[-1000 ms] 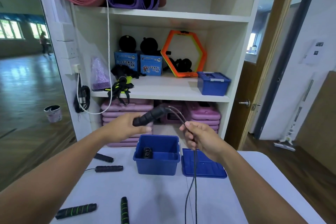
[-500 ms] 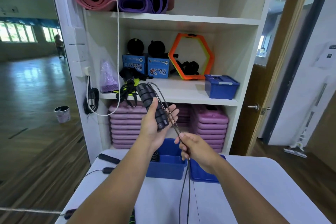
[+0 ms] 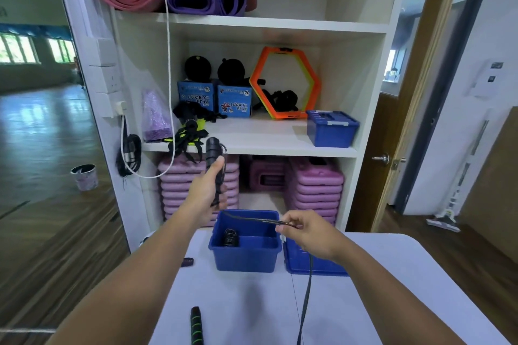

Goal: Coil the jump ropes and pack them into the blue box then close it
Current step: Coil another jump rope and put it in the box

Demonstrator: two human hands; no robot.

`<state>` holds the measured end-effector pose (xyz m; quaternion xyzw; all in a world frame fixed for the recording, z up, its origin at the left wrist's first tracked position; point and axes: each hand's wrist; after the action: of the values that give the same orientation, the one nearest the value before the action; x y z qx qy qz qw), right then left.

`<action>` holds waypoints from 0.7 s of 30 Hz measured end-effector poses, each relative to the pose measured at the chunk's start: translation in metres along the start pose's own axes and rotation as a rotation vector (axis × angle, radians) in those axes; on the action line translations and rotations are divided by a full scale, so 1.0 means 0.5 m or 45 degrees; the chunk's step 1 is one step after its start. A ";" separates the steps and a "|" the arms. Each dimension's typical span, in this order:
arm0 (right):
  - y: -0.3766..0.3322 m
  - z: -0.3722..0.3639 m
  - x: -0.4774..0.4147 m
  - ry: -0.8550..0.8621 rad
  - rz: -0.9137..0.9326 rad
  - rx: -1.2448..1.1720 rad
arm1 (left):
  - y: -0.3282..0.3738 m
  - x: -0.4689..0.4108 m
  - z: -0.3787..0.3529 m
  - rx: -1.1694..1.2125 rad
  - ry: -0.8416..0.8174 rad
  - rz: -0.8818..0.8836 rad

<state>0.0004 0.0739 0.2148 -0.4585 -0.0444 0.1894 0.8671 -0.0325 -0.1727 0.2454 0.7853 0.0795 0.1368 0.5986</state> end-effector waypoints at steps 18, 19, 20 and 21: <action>-0.100 0.056 -0.047 0.120 0.463 0.427 | -0.019 0.069 0.094 -1.252 -0.796 -0.329; -0.104 0.061 -0.046 0.127 0.466 0.419 | -0.018 0.066 0.097 -1.244 -0.793 -0.341; -0.108 0.066 -0.044 0.133 0.464 0.417 | -0.017 0.067 0.098 -1.236 -0.779 -0.339; -0.110 0.070 -0.042 0.137 0.456 0.419 | -0.016 0.066 0.100 -1.214 -0.758 -0.318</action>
<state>-0.0120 0.0654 0.2814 -0.3210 0.1152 0.3203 0.8838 0.0148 -0.2069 0.2294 0.4179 -0.0710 -0.1412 0.8946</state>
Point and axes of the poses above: each hand's wrist, its own x-axis away from the middle knuckle, its own z-axis out of the back of the hand, y = z × x, and after that the axes turned 5 degrees about y, right-handed
